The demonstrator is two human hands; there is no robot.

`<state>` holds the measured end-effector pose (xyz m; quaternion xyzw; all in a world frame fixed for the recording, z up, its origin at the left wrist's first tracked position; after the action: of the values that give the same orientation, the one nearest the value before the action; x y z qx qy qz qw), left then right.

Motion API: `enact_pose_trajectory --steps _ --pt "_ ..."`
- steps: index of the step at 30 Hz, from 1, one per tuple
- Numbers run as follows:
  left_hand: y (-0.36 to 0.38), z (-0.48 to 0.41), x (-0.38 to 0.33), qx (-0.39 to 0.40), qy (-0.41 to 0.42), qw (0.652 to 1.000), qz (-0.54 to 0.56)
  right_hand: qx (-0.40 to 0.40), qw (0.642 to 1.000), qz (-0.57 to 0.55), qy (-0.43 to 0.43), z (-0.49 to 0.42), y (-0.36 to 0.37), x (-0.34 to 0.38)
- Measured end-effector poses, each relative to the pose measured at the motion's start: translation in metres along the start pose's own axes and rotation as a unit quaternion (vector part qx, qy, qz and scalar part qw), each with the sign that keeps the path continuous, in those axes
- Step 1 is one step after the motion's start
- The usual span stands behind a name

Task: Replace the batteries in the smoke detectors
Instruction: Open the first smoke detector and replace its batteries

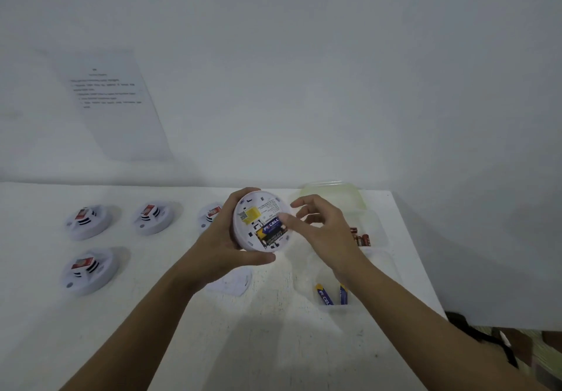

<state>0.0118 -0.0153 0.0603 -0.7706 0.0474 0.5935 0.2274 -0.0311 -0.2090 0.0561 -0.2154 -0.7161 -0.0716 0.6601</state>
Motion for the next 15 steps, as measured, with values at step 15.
enact_pose_trajectory --steps 15 --pt "-0.128 0.047 0.078 -0.064 -0.088 0.994 0.033 0.155 0.921 0.348 -0.081 0.011 0.127 -0.068"
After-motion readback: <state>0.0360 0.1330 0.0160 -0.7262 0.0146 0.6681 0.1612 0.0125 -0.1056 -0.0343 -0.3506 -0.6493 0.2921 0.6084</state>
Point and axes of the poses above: each hand's wrist, its own z-axis away from the middle knuckle, its own y-axis out of the palm, x = y × z, the point moved 3 cm from there along -z, towards the middle knuckle, and after that the axes turned 9 degrees about -x, right-handed, at the moved point
